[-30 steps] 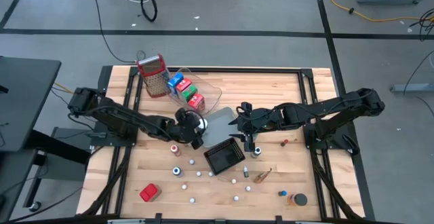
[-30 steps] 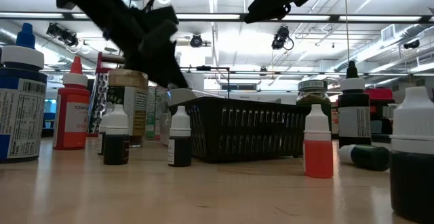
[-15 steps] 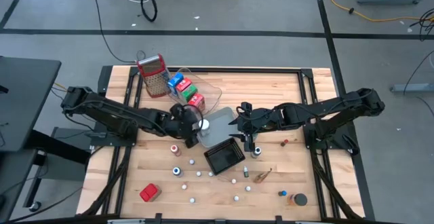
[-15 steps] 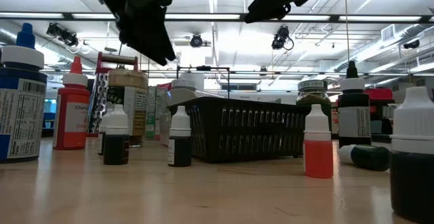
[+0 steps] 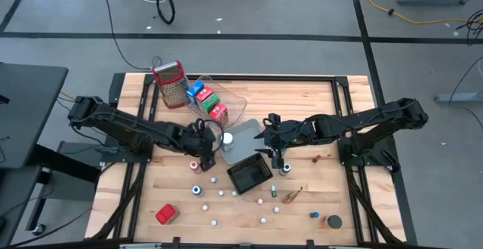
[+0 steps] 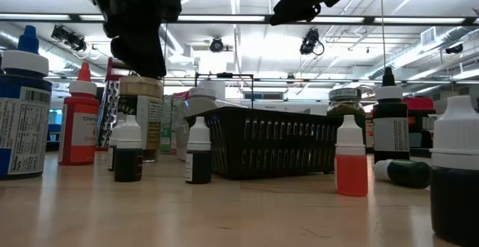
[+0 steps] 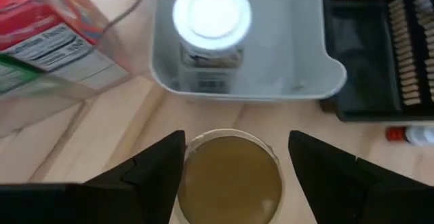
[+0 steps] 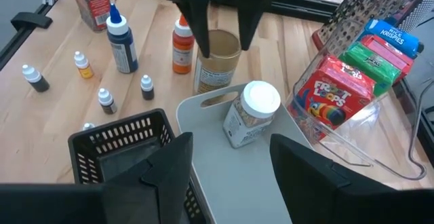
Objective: Pick & Place Kitchen Items
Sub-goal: Put the brown seasoning bottle into the white bin
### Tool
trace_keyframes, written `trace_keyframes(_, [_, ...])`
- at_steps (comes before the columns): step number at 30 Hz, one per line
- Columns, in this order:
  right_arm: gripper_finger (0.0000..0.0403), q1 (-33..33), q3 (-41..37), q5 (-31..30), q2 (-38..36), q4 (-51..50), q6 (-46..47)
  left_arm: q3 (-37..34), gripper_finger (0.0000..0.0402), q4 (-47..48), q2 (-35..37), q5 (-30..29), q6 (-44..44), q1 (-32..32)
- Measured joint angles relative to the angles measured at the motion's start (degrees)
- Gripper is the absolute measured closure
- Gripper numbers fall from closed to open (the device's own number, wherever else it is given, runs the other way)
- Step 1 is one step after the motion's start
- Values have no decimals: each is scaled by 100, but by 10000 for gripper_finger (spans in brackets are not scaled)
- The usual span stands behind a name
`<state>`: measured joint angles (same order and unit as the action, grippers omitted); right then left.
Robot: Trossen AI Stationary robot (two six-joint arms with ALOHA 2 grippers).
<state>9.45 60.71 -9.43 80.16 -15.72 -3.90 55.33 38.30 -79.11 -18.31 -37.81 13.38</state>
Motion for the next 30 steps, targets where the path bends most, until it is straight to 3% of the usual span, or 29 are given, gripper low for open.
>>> trace_keyframes(11, [192, 0, 1, 2, 0, 190, 0, 0, 95, 85, -2, -10, 705, 5])
trace_keyframes(19, [192, -2, 1, 2, 0, 204, 201, 0, 70, 251, -3, 138, 625, 18])
trace_keyframes(30, [192, 0, 1, 4, 0, 156, 133, -179, 67, 347, -172, 142, 290, 18])
